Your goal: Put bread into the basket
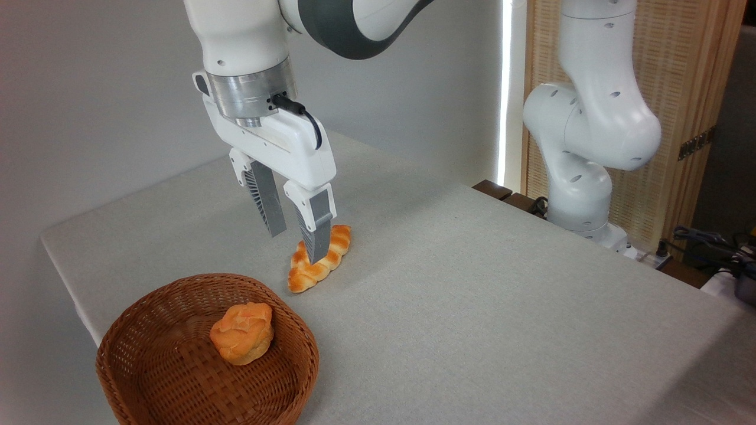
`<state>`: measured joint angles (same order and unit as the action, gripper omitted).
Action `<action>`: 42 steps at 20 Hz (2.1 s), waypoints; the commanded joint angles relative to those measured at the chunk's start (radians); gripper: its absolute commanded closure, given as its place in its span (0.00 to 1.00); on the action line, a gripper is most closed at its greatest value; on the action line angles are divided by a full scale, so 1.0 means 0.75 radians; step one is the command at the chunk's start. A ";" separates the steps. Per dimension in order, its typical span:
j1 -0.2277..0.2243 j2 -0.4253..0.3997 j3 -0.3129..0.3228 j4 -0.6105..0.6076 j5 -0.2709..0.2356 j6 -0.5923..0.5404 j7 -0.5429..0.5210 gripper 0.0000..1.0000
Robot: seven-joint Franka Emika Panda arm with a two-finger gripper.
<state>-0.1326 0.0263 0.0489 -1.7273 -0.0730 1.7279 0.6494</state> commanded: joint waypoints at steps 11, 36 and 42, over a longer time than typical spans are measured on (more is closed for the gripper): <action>-0.005 -0.008 0.010 0.014 -0.007 -0.036 -0.017 0.00; -0.011 -0.015 0.006 -0.014 -0.007 -0.015 -0.017 0.00; -0.028 -0.084 -0.010 -0.137 -0.007 0.001 -0.027 0.00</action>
<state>-0.1410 0.0209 0.0429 -1.7582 -0.0735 1.7279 0.6490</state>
